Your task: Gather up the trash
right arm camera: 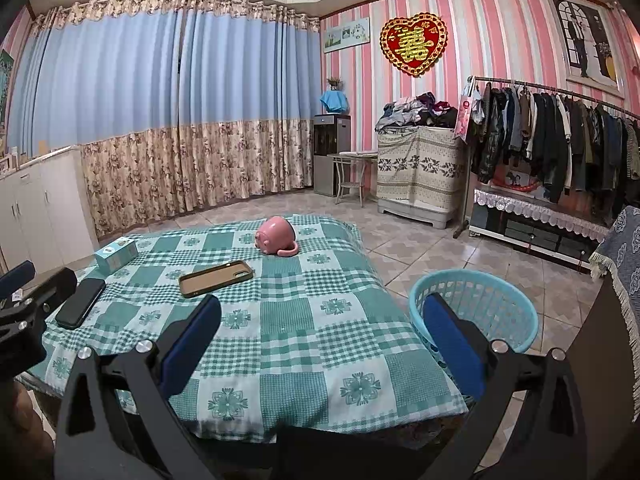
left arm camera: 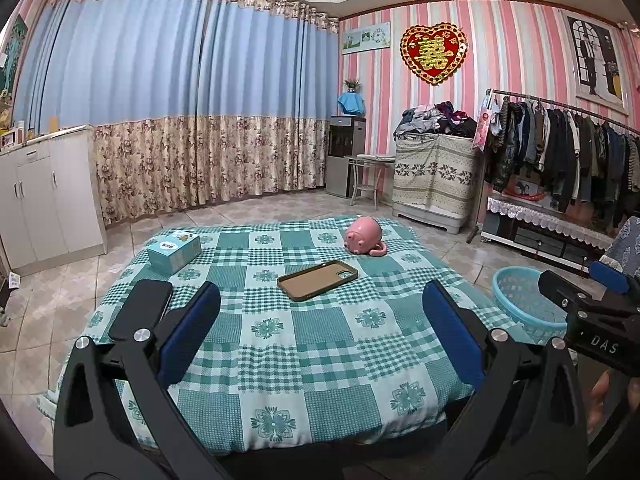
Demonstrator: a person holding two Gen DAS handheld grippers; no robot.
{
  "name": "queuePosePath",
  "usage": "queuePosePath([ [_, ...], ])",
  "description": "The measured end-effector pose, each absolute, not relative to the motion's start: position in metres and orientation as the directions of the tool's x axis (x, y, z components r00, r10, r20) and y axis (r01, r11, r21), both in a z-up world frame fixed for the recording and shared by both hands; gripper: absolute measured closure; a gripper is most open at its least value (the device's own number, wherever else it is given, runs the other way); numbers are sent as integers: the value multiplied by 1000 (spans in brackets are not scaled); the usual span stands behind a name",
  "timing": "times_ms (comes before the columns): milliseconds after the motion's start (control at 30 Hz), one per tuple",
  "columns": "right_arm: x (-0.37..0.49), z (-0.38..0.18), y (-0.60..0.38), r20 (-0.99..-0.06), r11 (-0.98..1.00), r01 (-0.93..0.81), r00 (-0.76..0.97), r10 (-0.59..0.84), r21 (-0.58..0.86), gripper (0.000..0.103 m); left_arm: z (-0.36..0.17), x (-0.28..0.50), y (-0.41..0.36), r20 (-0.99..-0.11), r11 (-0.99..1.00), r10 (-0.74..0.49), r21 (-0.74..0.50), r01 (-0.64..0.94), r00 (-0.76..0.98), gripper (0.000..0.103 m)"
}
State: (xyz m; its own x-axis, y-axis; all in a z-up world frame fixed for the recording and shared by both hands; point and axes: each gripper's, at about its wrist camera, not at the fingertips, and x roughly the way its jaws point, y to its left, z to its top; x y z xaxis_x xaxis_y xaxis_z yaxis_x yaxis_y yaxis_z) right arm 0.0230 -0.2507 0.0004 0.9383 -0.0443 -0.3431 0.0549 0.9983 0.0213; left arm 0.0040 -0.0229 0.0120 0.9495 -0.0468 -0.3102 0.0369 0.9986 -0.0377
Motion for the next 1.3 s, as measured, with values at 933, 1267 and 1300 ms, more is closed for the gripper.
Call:
queuePosePath([
  [933, 22, 1, -249, -342, 998, 53, 939, -42, 23, 4, 16, 2, -22, -304, 999, -39, -38, 29, 952, 5],
  [1267, 22, 1, -249, -343, 998, 54, 938, -42, 24, 4, 16, 2, -22, -302, 999, -38, -35, 28, 953, 5],
  [1300, 22, 1, -249, -342, 998, 54, 939, -42, 24, 4, 16, 2, -21, -302, 999, -37, -35, 28, 953, 5],
])
